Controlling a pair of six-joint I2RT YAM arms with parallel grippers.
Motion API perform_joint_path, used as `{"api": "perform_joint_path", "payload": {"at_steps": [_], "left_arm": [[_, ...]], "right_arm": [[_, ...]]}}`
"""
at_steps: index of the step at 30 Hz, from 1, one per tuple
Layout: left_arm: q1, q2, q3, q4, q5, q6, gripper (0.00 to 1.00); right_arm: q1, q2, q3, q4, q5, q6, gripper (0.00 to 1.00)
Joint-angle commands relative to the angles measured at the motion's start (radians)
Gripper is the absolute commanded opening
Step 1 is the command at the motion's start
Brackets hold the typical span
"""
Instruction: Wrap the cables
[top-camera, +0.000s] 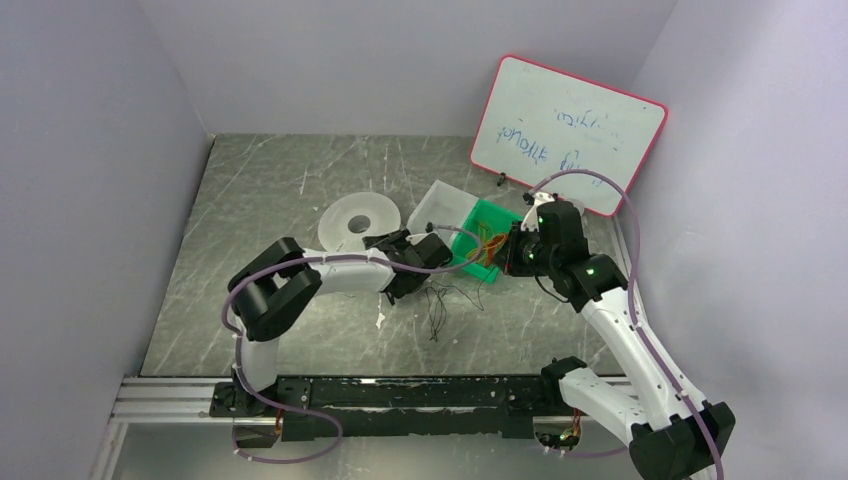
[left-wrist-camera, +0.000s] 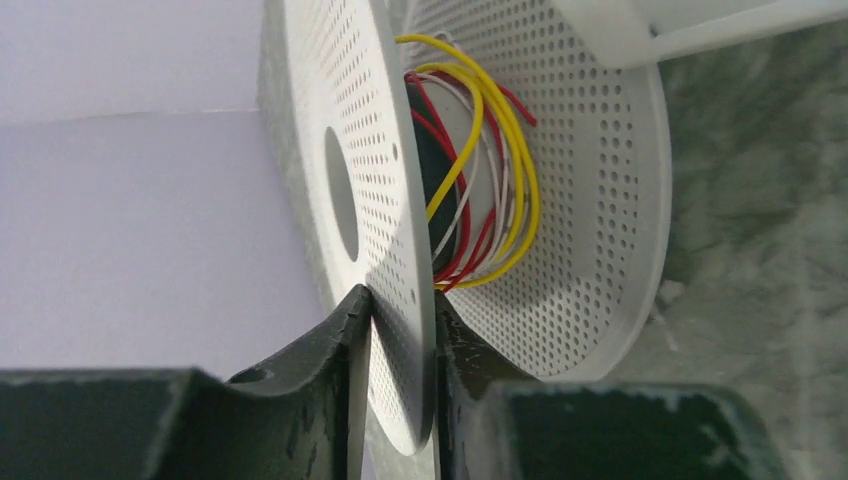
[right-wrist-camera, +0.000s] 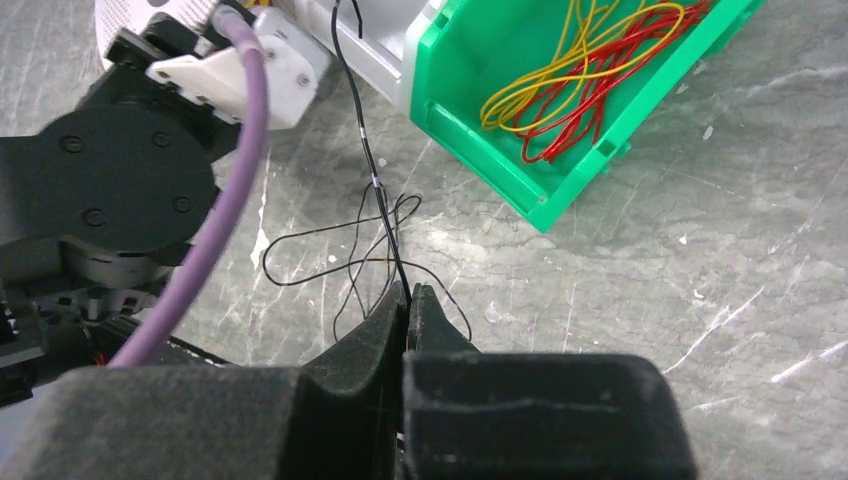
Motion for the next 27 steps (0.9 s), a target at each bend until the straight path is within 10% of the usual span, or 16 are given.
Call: {"api": "perform_joint_path", "payload": {"at_steps": [1, 8, 27], "left_arm": [[0.008, -0.08, 0.041, -0.032, -0.041, -0.045, 0.21], [0.01, -0.159, 0.089, -0.11, -0.084, -0.082, 0.07], [0.015, -0.374, 0.073, -0.404, -0.009, -0.416, 0.07]], "right_arm": [[-0.009, -0.005, 0.015, -0.004, 0.0, -0.012, 0.0], [-0.009, 0.004, 0.019, 0.003, -0.005, -0.01, 0.0], [-0.01, 0.021, 0.014, 0.026, -0.012, -0.006, 0.0]]}}
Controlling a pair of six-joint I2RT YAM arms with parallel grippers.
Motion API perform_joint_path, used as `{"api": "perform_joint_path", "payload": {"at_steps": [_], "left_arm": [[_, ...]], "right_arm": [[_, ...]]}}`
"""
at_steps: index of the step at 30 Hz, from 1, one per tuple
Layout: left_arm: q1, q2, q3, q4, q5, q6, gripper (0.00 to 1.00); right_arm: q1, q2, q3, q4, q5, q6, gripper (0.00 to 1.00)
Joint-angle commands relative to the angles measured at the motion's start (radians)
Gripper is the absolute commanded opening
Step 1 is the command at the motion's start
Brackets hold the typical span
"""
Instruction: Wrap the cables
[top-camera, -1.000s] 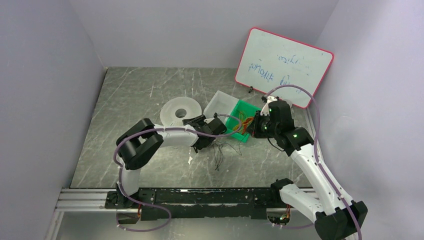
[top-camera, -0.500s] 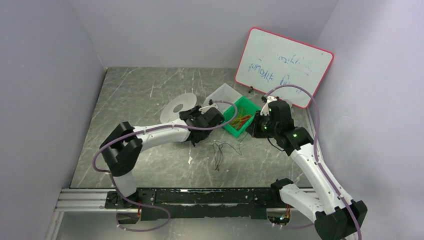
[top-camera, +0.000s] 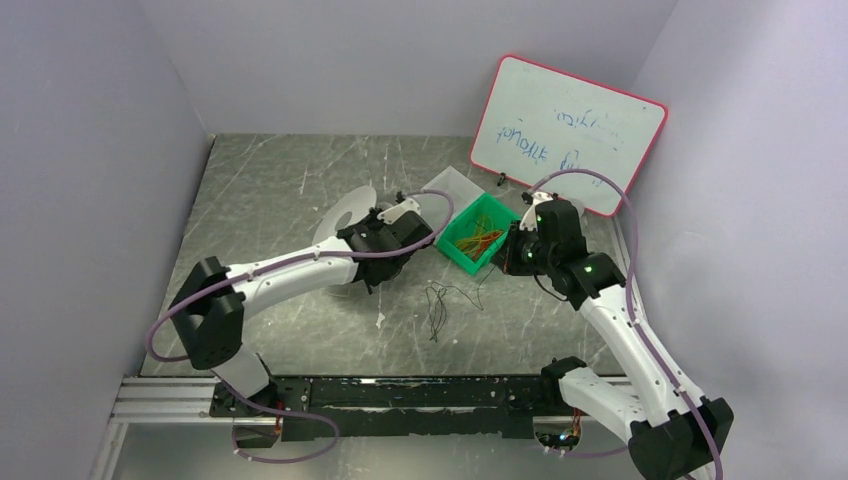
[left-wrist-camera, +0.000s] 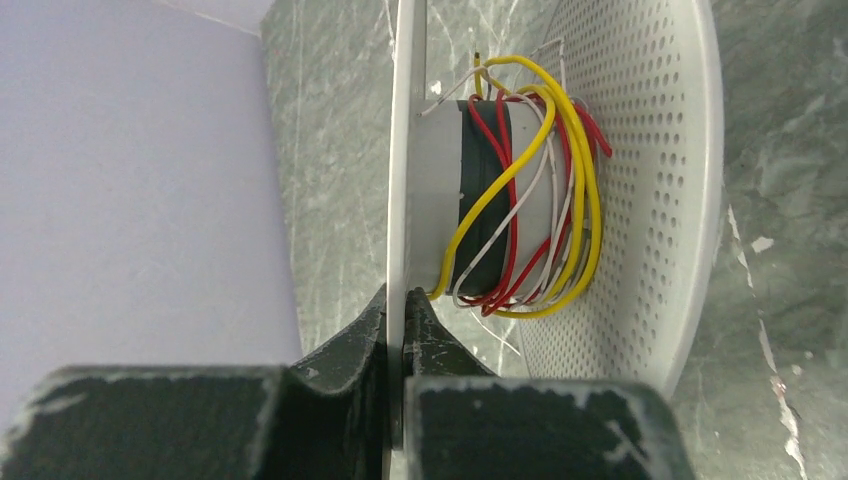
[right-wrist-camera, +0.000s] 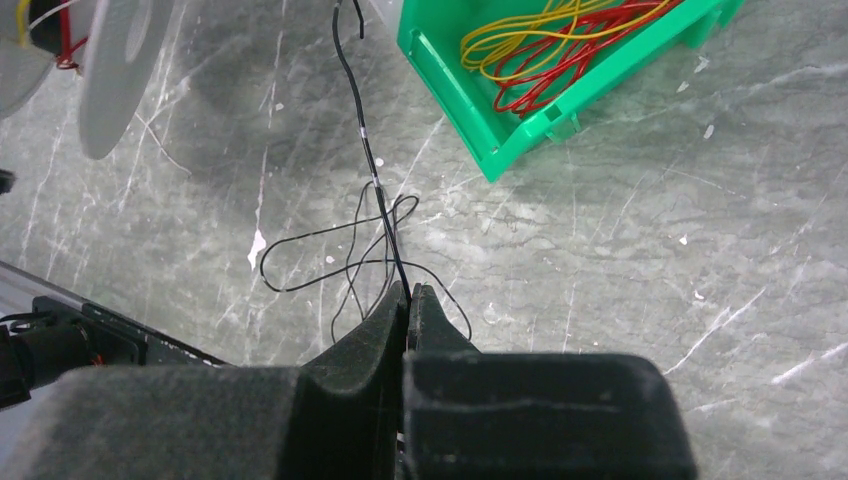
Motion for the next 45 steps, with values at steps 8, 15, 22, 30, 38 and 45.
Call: {"api": "perform_joint_path", "payload": {"at_steps": [8, 15, 22, 30, 38, 45], "left_arm": [[0.003, -0.247, -0.028, -0.11, 0.172, -0.266, 0.07], [0.003, -0.414, -0.091, -0.077, 0.358, -0.321, 0.07], [0.003, -0.557, -0.178, -0.029, 0.51, -0.323, 0.07], [0.003, -0.623, -0.251, 0.027, 0.641, -0.307, 0.07], [0.003, -0.602, -0.294, 0.06, 0.655, -0.294, 0.07], [0.003, -0.579, -0.311, 0.072, 0.661, -0.285, 0.12]], "right_arm": [[-0.009, 0.013, 0.035, 0.026, -0.033, -0.036, 0.0], [-0.008, 0.01, 0.082, 0.036, -0.098, -0.117, 0.0], [-0.008, 0.011, 0.156, 0.043, -0.267, -0.259, 0.0], [-0.001, 0.013, 0.225, 0.051, -0.48, -0.435, 0.0], [0.003, 0.062, 0.266, 0.07, -0.622, -0.433, 0.0], [0.044, 0.132, 0.313, -0.053, -0.633, -0.48, 0.0]]}}
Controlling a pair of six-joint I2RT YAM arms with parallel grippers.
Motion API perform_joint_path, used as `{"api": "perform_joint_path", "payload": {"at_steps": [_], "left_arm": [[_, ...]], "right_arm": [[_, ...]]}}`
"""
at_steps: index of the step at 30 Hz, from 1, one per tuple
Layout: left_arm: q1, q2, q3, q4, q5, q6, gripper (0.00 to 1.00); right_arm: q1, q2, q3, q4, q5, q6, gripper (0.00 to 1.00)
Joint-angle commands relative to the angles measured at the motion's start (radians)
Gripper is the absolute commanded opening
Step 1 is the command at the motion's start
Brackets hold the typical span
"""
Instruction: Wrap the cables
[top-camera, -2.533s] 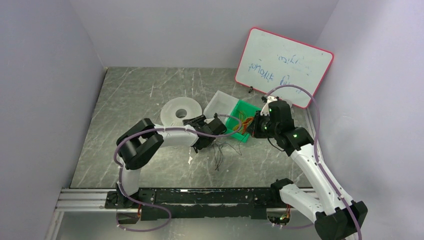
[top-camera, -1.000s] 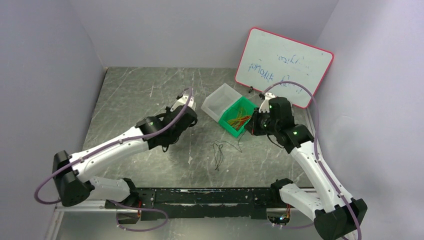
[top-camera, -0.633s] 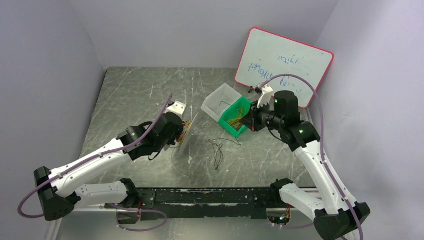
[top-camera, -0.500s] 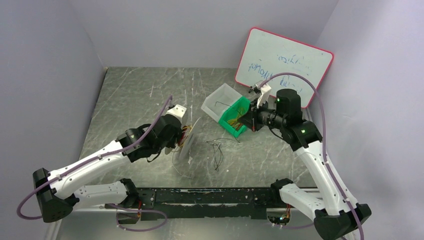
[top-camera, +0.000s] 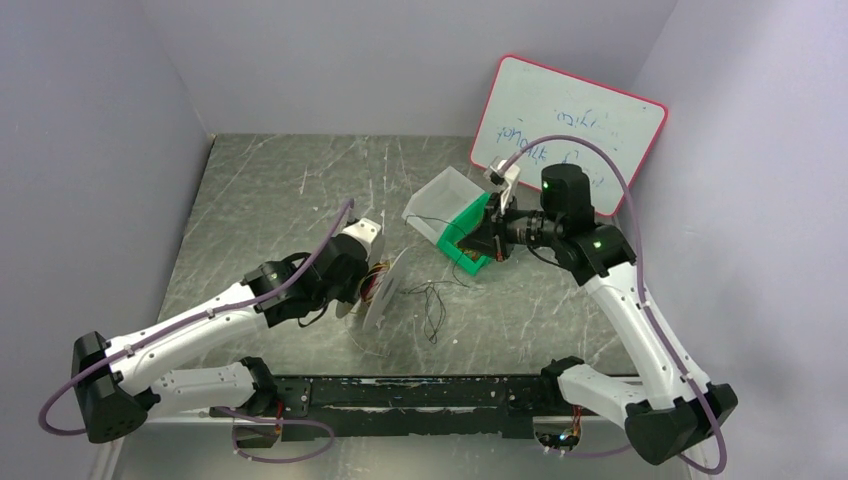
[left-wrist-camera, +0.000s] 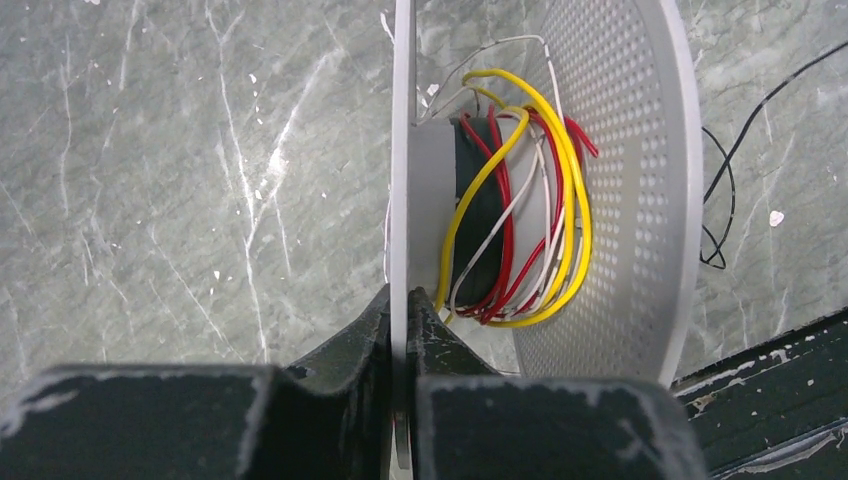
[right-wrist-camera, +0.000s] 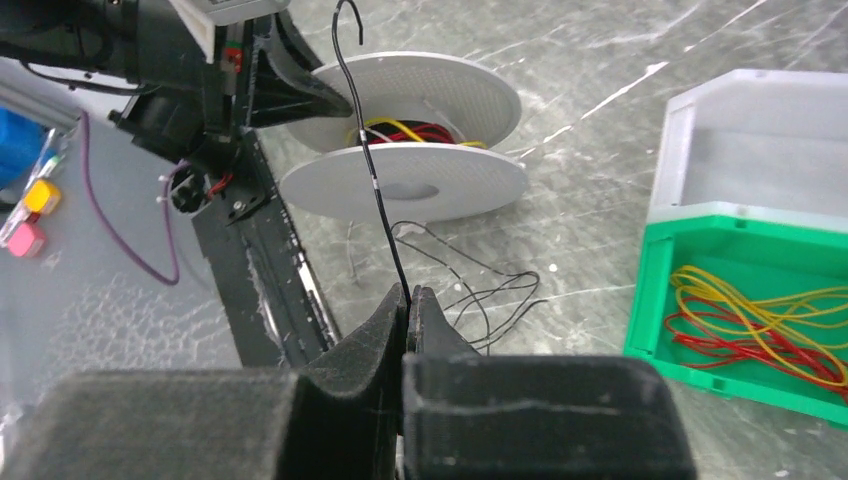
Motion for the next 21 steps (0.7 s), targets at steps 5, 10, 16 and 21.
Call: {"api": "perform_joint_path", "payload": {"at_steps": [5, 10, 16, 21], "left_arm": [[0.002, 0.0, 0.004, 0.08, -0.003, 0.015, 0.18], [0.003, -0.001, 0.011, 0.075, 0.005, 0.026, 0.23], [0.003, -0.011, 0.01, 0.064, 0.004, 0.028, 0.31], [0.002, -0.046, 0.009, 0.051, -0.004, 0.027, 0.37]], "right_arm": [[0.079, 0.092, 0.069, -0.122, -0.055, -0.031, 0.0], [0.143, 0.149, 0.073, -0.129, -0.04, -0.011, 0.0], [0.186, 0.217, 0.101, -0.158, -0.021, -0.003, 0.0], [0.189, 0.264, 0.113, -0.169, -0.016, 0.006, 0.0]]}}
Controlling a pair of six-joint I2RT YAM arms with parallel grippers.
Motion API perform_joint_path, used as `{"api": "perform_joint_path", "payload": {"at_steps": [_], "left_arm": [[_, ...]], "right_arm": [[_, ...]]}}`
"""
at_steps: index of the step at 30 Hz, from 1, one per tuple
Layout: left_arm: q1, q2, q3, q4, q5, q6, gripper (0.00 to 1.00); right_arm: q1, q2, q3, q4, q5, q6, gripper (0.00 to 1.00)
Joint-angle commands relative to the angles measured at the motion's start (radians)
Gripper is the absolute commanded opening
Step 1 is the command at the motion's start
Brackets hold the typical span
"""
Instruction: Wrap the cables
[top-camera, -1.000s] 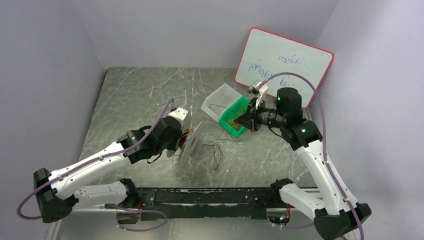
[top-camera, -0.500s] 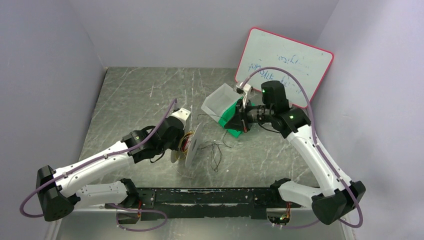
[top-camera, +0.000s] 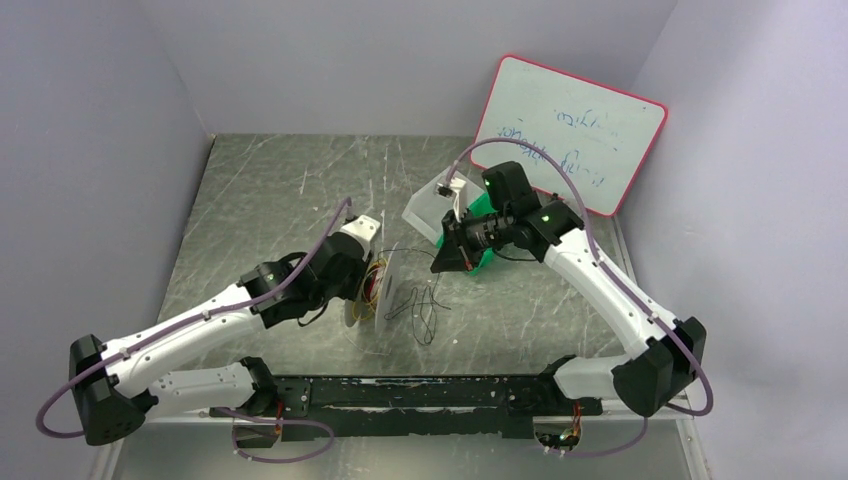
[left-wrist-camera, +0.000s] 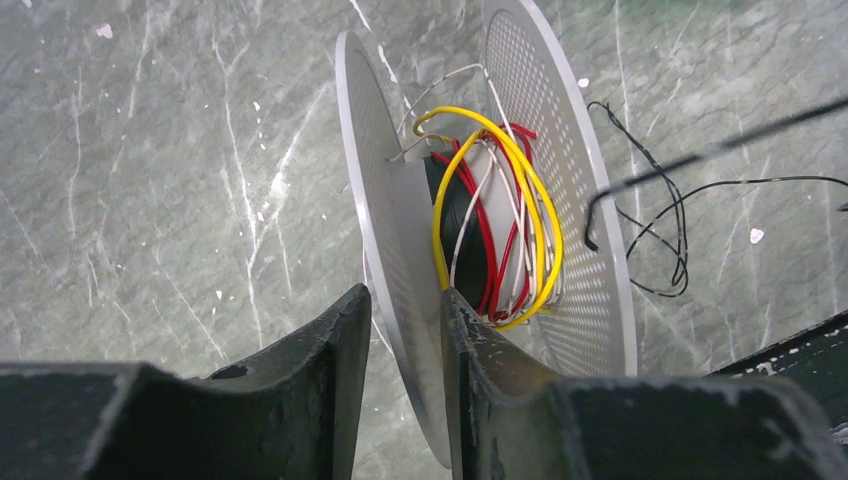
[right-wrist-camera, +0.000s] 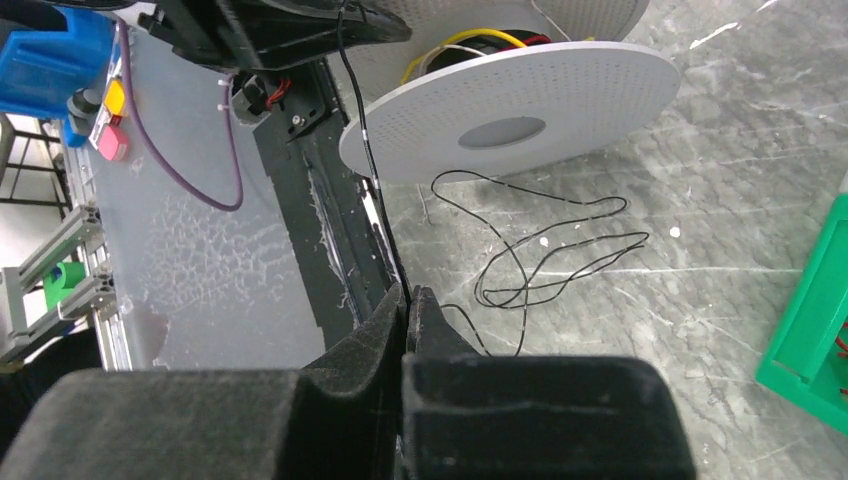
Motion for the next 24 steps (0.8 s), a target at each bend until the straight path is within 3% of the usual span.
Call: {"api": "perform_joint_path", "payload": {"at_steps": [1, 18, 24], "left_arm": [[0.003, -0.051, 0.011, 0.012, -0.002, 0.006, 0.38], [0.003, -0.198, 0.039, 0.004, 0.1, 0.025, 0.56], [0.003, -0.235, 0.099, -0.032, 0.132, 0.032, 0.6]], "right_arm": [[0.005, 0.029, 0.035, -0.022, 0.011, 0.022, 0.0], [0.04, 0.2, 0.26, -0.232, 0.098, -0.029, 0.0], [0.091, 0.271, 0.344, -0.308, 0.159, 0.03, 0.0]]}}
